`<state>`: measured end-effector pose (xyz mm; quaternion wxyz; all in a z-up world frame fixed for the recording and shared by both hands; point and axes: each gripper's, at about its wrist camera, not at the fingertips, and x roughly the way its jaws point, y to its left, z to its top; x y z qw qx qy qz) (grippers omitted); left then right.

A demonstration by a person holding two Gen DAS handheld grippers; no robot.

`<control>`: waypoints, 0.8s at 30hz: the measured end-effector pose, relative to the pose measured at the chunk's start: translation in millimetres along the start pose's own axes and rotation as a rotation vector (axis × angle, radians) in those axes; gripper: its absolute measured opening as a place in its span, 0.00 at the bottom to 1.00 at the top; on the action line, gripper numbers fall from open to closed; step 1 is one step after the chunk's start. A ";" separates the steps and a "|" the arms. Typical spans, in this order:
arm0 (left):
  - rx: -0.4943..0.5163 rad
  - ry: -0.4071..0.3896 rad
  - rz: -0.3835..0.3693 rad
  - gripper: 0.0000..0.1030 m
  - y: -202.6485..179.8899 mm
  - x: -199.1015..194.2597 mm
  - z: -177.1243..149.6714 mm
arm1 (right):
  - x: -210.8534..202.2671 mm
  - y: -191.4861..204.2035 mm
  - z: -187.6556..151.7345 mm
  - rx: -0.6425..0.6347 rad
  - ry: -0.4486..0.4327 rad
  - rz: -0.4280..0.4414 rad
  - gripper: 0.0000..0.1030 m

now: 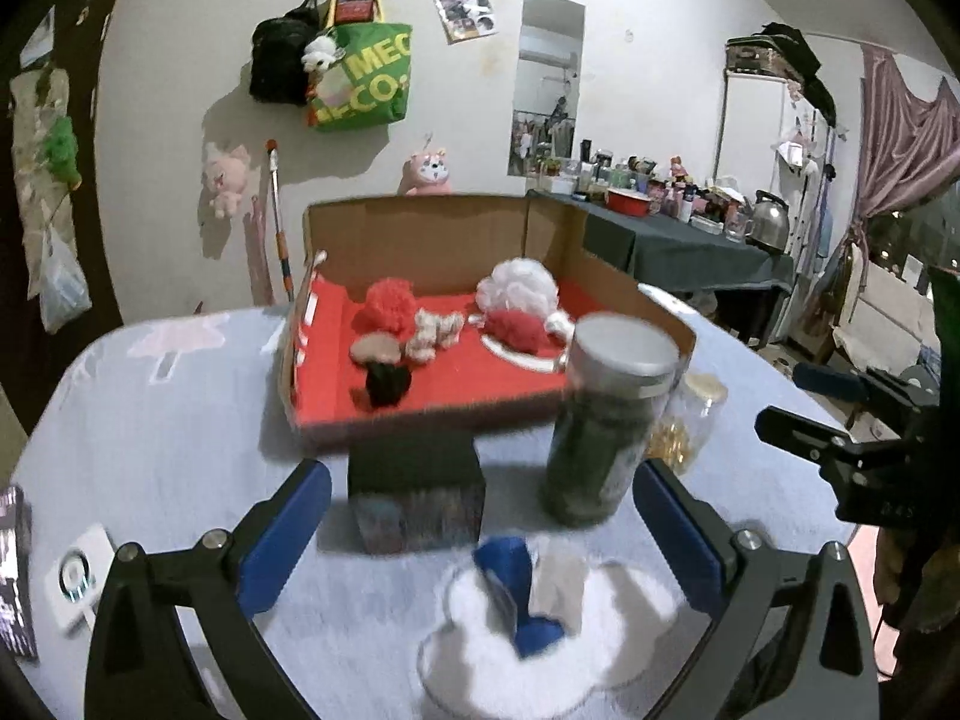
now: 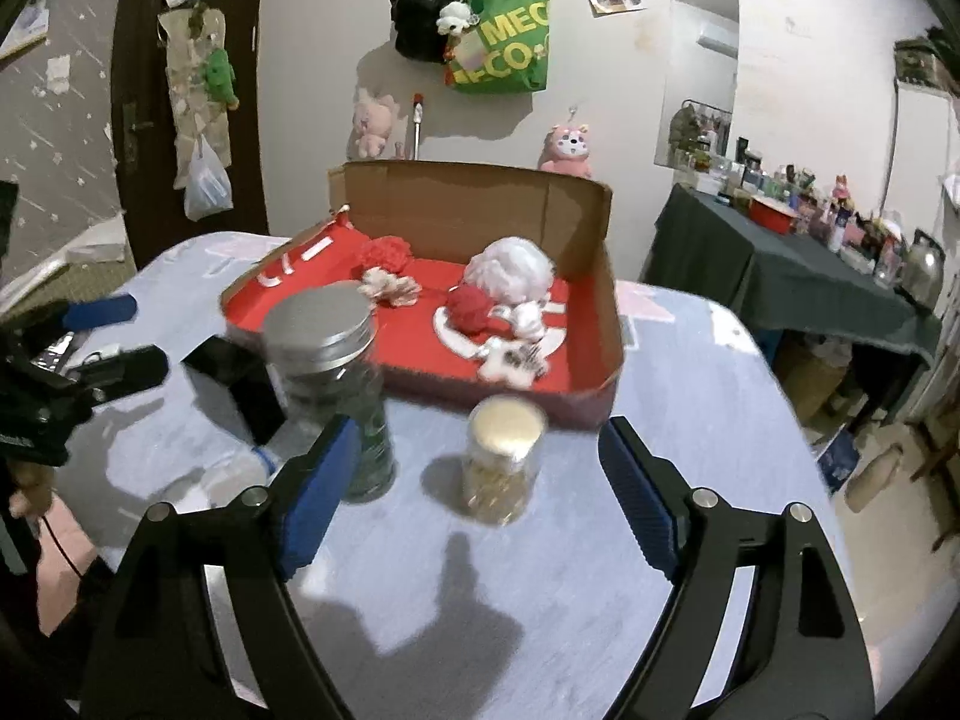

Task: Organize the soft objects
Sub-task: 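Withdraw both tools from the box toward the white mat on the table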

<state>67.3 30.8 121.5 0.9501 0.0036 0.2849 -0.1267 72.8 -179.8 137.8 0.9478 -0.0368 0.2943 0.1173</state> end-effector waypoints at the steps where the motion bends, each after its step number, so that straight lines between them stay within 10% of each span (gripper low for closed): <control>1: -0.008 0.007 0.011 1.00 0.3 1.7 -8.0 | -0.1 1.8 -5.3 0.005 0.000 0.002 0.79; 11: -0.008 0.100 -0.010 0.92 -4.3 21.8 -48.1 | 19.2 5.6 -55.0 0.052 0.075 0.005 0.80; 21: -0.008 0.194 -0.123 0.18 -17.4 44.1 -56.4 | 21.9 -5.2 -64.4 0.067 0.106 -0.002 0.80; 24: -0.013 0.195 -0.150 0.10 -19.9 44.0 -56.4 | 22.2 -8.5 -66.7 0.073 0.112 0.002 0.80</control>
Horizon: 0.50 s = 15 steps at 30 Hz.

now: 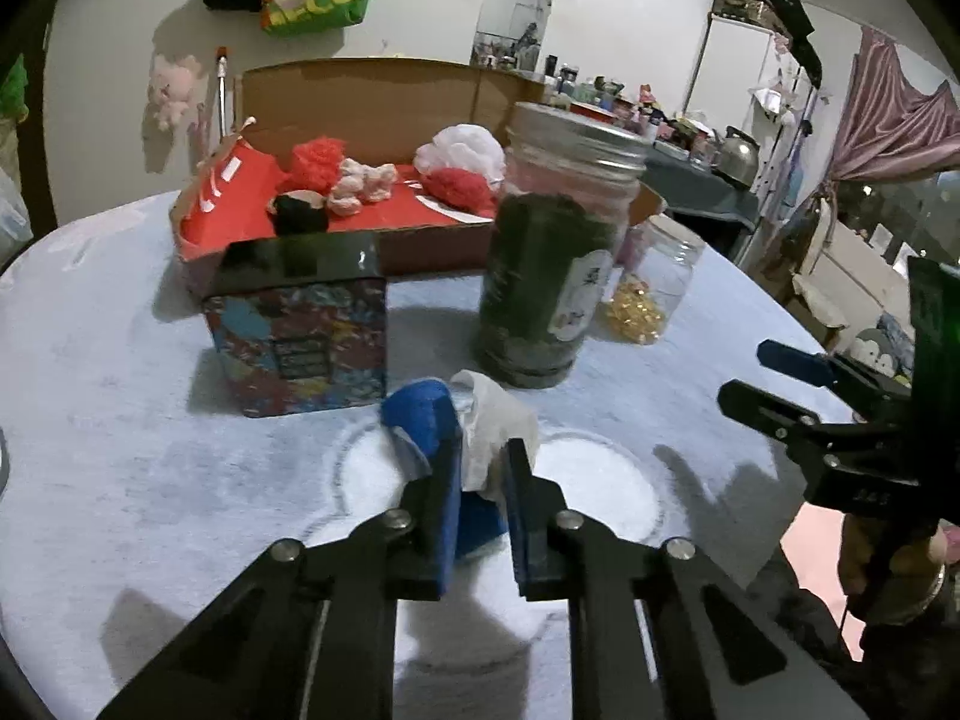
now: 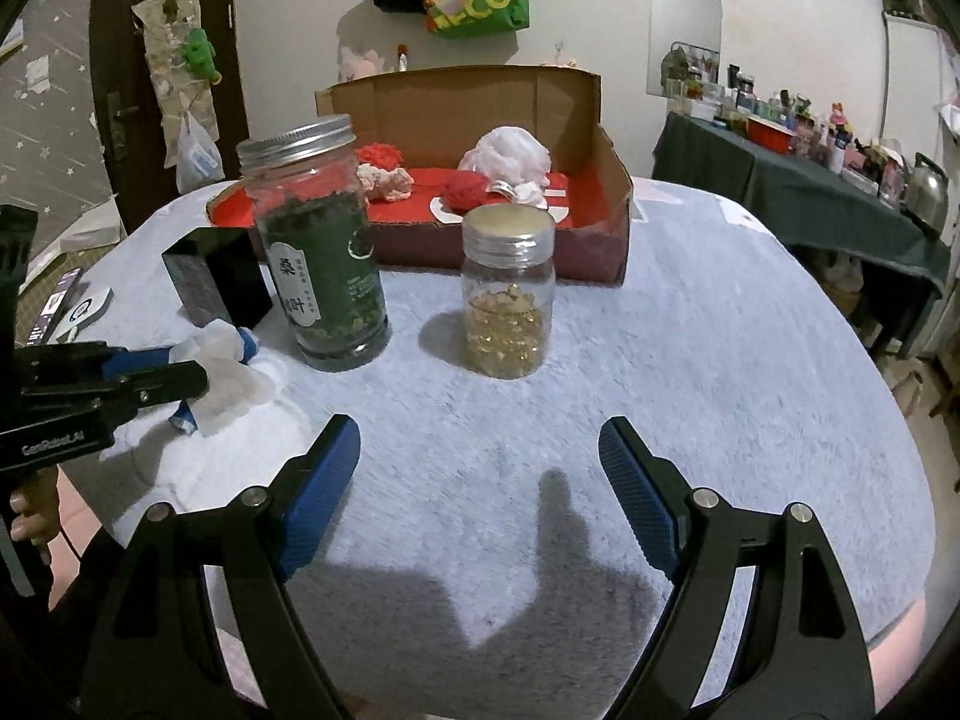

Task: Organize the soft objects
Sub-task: 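Withdraw both tools from the box toward the white mat on the table, then grasp the blue foam roll with the left tool while the right tool grasps the white tissue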

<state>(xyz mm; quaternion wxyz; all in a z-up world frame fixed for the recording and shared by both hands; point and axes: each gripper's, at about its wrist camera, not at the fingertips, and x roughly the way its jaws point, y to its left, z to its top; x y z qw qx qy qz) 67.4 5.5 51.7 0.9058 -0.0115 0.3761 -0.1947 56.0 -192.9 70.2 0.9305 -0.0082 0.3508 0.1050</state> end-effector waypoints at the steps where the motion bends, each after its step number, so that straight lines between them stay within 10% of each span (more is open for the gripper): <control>1: 0.000 -0.005 -0.004 0.10 -1.1 -1.7 0.4 | 0.3 -1.1 -0.5 0.002 0.002 0.001 0.80; 15: 0.039 -0.007 -0.161 0.11 -35.2 2.5 13.5 | -1.2 -11.5 -0.7 0.040 -0.005 0.006 0.80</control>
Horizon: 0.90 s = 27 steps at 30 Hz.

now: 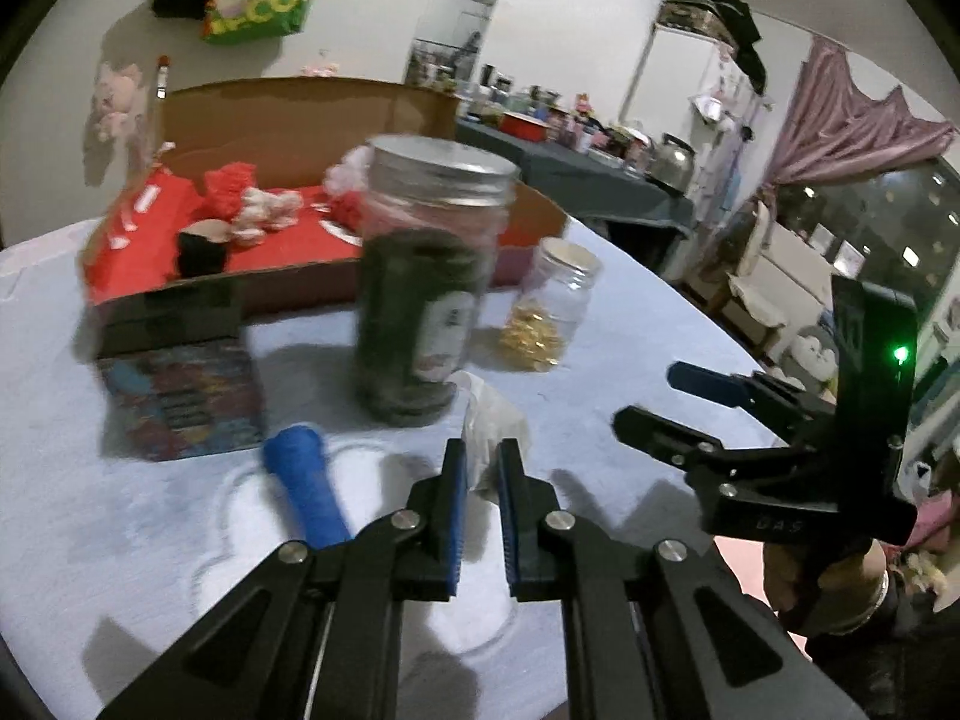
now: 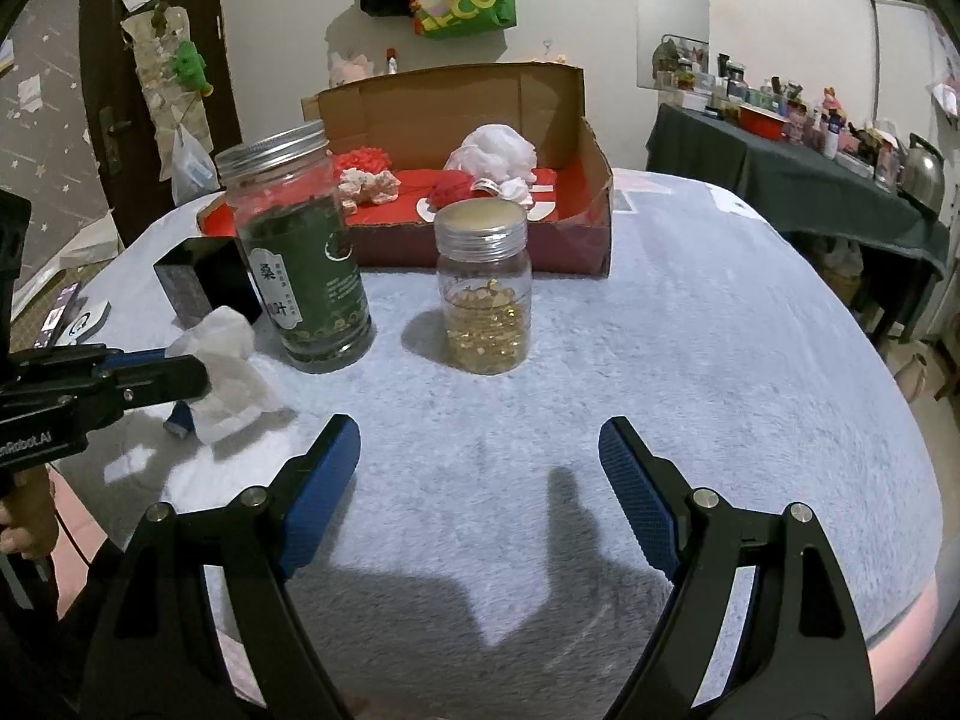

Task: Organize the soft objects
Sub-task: 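Grasp the blue foam roll with the left tool while the right tool grasps the white tissue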

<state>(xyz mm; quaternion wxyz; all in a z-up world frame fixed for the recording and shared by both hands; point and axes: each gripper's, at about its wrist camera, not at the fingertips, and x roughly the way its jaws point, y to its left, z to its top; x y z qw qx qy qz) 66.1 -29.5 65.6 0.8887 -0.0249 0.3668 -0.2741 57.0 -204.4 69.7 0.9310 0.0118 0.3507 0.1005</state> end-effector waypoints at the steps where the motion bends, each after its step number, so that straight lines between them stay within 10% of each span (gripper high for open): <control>1: 0.007 0.007 0.022 0.16 -1.0 5.4 -1.0 | 0.8 0.3 0.2 0.003 0.004 0.001 0.80; 8: -0.032 0.020 0.077 0.55 14.7 10.5 -9.9 | 5.0 3.2 -1.2 -0.011 0.020 0.015 0.80; 14: -0.032 -0.012 0.126 0.65 29.4 -10.7 -12.7 | 14.4 14.5 3.7 -0.010 0.031 0.121 0.80; 24: -0.021 0.054 0.189 0.64 53.1 -3.2 -18.3 | 41.6 56.0 10.2 -0.104 0.073 0.251 0.80; 27: -0.021 0.069 0.173 0.46 55.3 1.7 -18.0 | 47.1 64.0 10.0 -0.142 0.075 0.286 0.79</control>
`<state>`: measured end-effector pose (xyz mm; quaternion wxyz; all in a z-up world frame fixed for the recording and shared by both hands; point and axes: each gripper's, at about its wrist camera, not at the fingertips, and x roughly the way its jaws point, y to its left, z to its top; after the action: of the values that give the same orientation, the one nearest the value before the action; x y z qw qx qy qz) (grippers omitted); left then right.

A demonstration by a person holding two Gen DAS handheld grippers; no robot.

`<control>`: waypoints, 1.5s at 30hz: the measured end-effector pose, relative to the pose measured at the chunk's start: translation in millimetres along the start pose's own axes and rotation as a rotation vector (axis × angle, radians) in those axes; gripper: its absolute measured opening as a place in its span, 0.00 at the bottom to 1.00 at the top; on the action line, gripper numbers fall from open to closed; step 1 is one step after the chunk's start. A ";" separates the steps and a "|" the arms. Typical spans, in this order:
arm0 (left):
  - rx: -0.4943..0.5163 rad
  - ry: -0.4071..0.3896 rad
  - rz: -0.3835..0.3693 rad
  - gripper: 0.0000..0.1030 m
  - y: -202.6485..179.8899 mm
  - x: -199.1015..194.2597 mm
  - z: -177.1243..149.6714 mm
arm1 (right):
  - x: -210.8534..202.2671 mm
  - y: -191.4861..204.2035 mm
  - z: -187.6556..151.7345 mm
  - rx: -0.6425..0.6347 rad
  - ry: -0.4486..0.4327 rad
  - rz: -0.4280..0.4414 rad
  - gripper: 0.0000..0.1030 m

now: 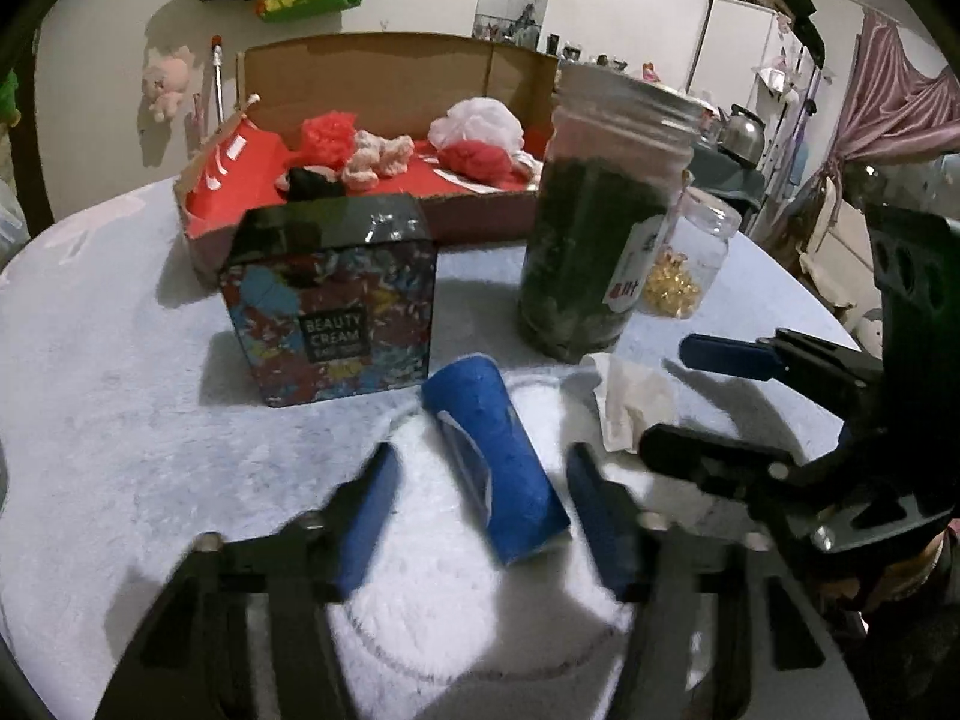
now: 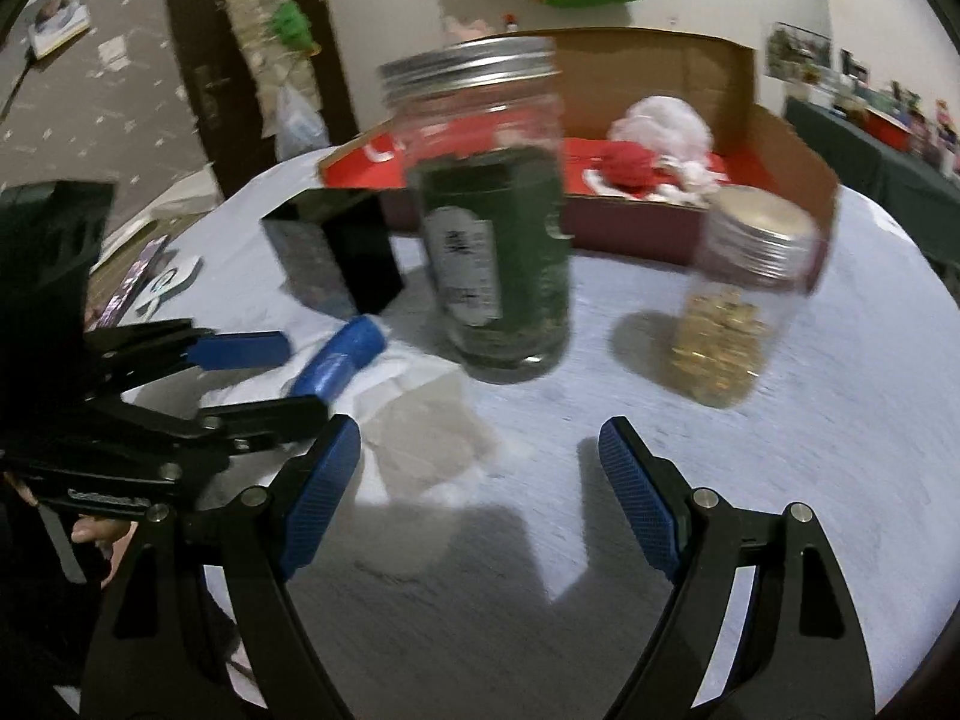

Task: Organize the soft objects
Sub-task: 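Grasp the blue foam roll with the left tool while the right tool grasps the white tissue, then carry the blue foam roll and white tissue over the red box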

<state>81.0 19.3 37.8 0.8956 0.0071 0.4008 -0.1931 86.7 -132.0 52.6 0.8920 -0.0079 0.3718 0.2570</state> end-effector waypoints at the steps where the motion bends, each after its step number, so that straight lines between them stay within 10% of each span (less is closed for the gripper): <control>1: 0.002 -0.002 -0.008 0.41 0.9 1.0 1.3 | 2.1 1.3 0.8 -0.008 0.000 0.001 0.78; 8: -0.002 -0.019 -0.045 0.27 0.0 -2.9 1.0 | 7.9 9.0 -0.3 -0.051 -0.005 0.027 0.19; 25: 0.023 -0.048 -0.079 0.24 -9.7 -20.5 7.6 | -24.7 -4.3 -1.0 0.002 -0.062 -0.006 0.17; 45: 0.112 0.034 0.048 0.24 -24.8 -24.8 55.1 | -43.3 -43.1 -7.8 0.067 -0.016 -0.135 0.17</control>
<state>96.7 -4.4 96.7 0.8913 0.0703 0.4040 -0.1934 75.9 -190.6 68.2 0.9100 -0.0011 0.3717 0.1837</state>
